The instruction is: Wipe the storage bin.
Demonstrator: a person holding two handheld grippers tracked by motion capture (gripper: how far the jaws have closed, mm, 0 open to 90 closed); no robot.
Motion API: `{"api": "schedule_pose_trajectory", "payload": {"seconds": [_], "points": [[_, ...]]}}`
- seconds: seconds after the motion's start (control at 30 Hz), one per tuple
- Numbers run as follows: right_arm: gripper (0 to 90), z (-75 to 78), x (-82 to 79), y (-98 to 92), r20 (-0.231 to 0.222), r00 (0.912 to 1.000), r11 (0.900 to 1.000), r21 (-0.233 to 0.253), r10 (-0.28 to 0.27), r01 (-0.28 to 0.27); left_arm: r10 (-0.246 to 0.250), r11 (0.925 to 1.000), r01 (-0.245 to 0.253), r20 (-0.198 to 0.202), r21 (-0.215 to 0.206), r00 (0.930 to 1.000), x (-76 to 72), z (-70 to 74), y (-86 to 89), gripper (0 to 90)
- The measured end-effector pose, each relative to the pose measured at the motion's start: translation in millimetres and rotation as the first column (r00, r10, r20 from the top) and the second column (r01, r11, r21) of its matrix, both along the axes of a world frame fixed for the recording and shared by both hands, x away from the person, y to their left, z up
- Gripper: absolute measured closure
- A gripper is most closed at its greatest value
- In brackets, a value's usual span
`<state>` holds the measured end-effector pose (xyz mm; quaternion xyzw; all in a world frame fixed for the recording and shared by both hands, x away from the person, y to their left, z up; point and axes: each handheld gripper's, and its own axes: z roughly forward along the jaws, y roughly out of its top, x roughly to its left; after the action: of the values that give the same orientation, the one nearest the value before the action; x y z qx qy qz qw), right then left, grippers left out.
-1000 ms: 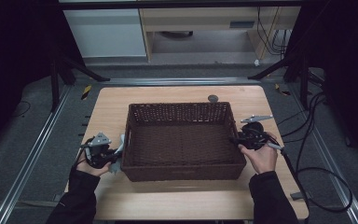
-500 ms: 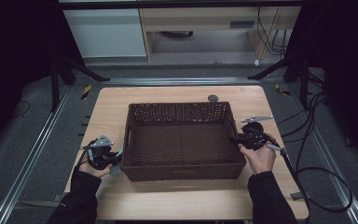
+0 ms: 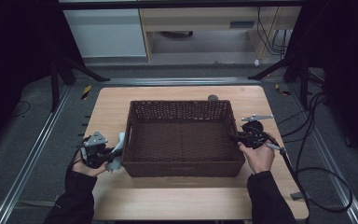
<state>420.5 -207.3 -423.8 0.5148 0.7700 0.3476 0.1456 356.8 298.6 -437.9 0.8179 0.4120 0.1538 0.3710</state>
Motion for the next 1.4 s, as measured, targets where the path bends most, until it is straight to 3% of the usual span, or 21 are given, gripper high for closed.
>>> {"api": "schedule_pose_trajectory", "payload": {"seconds": [0.17,0.23,0.33,0.43,0.63,0.97,1.07,1.2,1.4], "points": [[57.6,3.6,-3.0,-2.0,0.063,0.9980,1.000,-0.003,0.013,-0.013,0.001,0.9999,0.000,-0.064,0.015,0.9979,-1.4,-20.0,-2.1,81.6],[56.8,4.7,-3.9,-2.3,0.066,0.9976,1.000,0.005,0.021,-0.021,-0.005,0.9997,0.007,-0.080,0.022,0.9968,-3.4,-25.3,-4.7,81.6],[56.1,3.1,-4.2,-1.4,0.052,0.9980,0.999,-0.023,0.037,-0.036,-0.016,0.9992,0.019,-0.083,0.037,0.9964,-6.2,-26.6,-6.5,81.6],[58.4,0.1,-3.7,0.2,0.029,0.9986,0.998,-0.053,0.045,-0.044,-0.015,0.9996,0.016,-0.055,0.022,0.9984,-8.4,-17.7,-4.7,81.6],[64.5,-2.0,-3.5,-0.6,0.024,0.9991,0.999,-0.022,0.035,-0.034,-0.023,0.9997,0.023,0.007,0.005,0.9997,-13.5,2.1,-4.2,81.6],[68.8,-0.9,-3.2,2.1,0.038,0.9990,0.999,-0.027,-0.025,0.026,-0.031,0.9994,0.032,0.073,-0.012,0.9968,-21.8,26.6,-1.1,81.6],[68.6,-0.6,-2.6,2.3,0.039,0.9986,0.999,-0.030,-0.034,0.036,-0.034,0.9994,0.034,0.057,0.001,0.9978,-20.8,22.2,-1.6,81.6],[67.6,-0.1,-3.1,1.7,0.039,0.9986,0.999,-0.028,-0.036,0.037,-0.037,0.9993,0.037,0.008,0.009,0.9993,-17.3,4.4,-4.3,81.6],[57.8,3.2,-7.4,-1.3,0.076,0.9969,1.000,-0.018,-0.021,0.023,-0.041,0.9990,0.042,-0.063,0.014,0.9972,-18.1,-20.3,-9.2,81.6]]}}
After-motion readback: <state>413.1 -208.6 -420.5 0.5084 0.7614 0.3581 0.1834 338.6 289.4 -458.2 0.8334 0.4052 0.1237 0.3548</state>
